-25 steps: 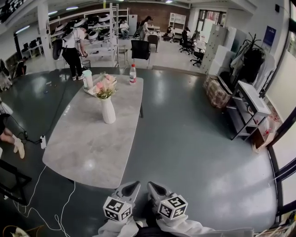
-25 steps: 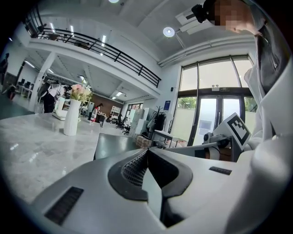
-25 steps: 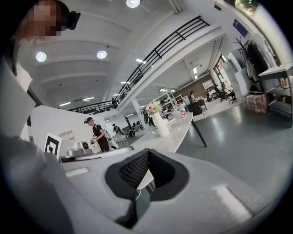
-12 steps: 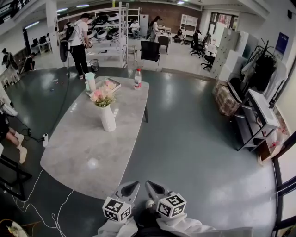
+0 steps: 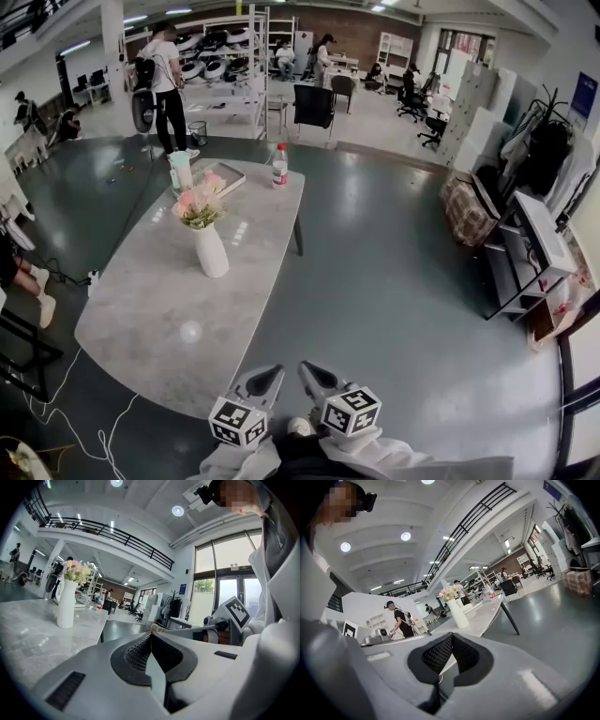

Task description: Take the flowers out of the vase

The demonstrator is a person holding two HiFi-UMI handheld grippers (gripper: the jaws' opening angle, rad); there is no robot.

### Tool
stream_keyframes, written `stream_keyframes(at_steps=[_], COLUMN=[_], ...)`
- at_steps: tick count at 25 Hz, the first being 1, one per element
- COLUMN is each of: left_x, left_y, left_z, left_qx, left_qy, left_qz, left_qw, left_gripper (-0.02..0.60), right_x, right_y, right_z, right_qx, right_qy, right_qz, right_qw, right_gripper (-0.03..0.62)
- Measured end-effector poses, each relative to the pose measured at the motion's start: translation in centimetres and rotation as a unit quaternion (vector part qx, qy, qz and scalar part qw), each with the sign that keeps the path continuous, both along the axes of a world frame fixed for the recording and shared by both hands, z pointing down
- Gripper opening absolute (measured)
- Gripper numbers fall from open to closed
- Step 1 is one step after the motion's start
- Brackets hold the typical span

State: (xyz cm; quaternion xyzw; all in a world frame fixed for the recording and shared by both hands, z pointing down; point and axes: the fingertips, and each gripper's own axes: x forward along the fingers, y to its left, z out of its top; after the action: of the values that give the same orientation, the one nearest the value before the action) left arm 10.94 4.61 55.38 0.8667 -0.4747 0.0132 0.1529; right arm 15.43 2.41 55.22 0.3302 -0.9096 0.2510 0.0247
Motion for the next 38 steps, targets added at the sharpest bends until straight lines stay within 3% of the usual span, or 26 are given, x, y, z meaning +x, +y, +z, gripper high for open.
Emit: stream_keyframes(at_steps=[10,31,38], left_x=[1.3,4.6,3.5], left_y=[-3.5,-7.0,-11.4], left_z=[0.3,0.8,0.9], left_qx=[0.003,-0.012,-0.012], left_qy=[0.005,-0.010,-0.008], left_qz=[-0.028,0.017,0.007], left_qw=[0.9996,0.9997,0.9999], left_gripper=[0.003,0.003,0.003], right_x=[1.8,5.2,3.2], right_y=[-3.7,-7.1,-11.4], right_z=[0.4,1.3,0.6], right_qx=[0.001,-0.019,-0.005], right_qy=[-0.010,-0.020,-0.008], right_qz=[-0.013,0.030,0.008], right_qw=[1.000,0.999,1.000], right_gripper=[-0.002,-0.002,-0.002])
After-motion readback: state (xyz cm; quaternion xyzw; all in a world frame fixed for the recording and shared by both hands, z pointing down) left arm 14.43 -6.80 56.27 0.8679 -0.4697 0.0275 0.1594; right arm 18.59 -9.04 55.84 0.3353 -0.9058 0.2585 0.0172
